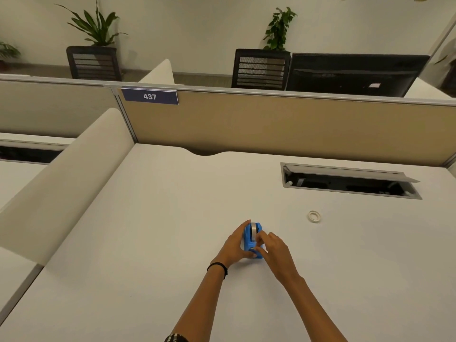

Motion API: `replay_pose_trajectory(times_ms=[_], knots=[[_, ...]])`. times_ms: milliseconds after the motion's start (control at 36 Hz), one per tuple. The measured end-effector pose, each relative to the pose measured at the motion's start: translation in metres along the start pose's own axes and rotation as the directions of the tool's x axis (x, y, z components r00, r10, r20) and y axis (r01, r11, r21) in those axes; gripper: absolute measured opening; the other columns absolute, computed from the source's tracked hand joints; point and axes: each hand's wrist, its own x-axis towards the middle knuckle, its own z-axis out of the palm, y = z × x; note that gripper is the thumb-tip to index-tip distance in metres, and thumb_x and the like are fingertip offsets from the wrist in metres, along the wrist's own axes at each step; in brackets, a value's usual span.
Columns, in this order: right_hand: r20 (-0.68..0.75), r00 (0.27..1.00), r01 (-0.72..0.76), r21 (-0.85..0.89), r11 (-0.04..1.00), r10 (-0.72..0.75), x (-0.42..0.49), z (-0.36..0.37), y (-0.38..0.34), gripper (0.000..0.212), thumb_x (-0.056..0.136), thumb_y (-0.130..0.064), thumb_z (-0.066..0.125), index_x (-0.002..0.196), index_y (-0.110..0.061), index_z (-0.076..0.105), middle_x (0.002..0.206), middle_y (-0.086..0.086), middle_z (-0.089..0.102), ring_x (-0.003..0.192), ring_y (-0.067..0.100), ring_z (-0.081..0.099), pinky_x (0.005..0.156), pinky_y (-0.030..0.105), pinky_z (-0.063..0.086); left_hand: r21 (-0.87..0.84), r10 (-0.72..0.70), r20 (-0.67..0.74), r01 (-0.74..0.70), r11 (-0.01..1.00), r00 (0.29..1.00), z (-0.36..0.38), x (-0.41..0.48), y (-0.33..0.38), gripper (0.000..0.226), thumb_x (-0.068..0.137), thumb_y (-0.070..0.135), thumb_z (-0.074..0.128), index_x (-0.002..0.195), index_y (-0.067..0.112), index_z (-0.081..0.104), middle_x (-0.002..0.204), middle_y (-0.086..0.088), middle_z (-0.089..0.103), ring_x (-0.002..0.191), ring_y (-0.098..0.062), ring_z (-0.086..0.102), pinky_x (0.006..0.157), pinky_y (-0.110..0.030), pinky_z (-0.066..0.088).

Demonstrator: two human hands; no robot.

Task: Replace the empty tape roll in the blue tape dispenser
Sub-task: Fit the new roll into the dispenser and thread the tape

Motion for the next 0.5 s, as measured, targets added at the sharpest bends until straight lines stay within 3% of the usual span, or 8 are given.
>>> replay_pose_trajectory(times_ms=[194,500], knots=[[0.005,1.000,-0.012,-0.002,1.000,0.012,-0.0002,0.0019,0.0028,0.026,0.089,-0.024,0.056,0.111,-0.011,0.054,0.104,0.011,0.065,0.089,0.021,0.059,0.077,0.016,0.039,0.012,0.002,0.000,-0.002,1.000,1.000,0.0008,0.0002,-0.0001,0.094,0.071,0.021,0.078,0.144,0.020,0.019,0.150,-0.003,0.030,0.137,-0.022,0.030,0.112,-0.035,0.027],[0.007,1.000,-0.024,0.032,0.999,0.024,-0.0038,0.0014,0.0016,0.030,0.089,-0.024,0.055,0.114,-0.009,0.053,0.107,0.014,0.064,0.094,0.024,0.059,0.086,0.027,0.048,0.030,0.007,0.016,-0.008,1.000,1.000,0.0008,-0.0022,0.0030,0.094,0.073,0.022,0.076,0.145,0.019,0.015,0.153,-0.003,0.025,0.139,-0.022,0.027,0.113,-0.037,0.024]])
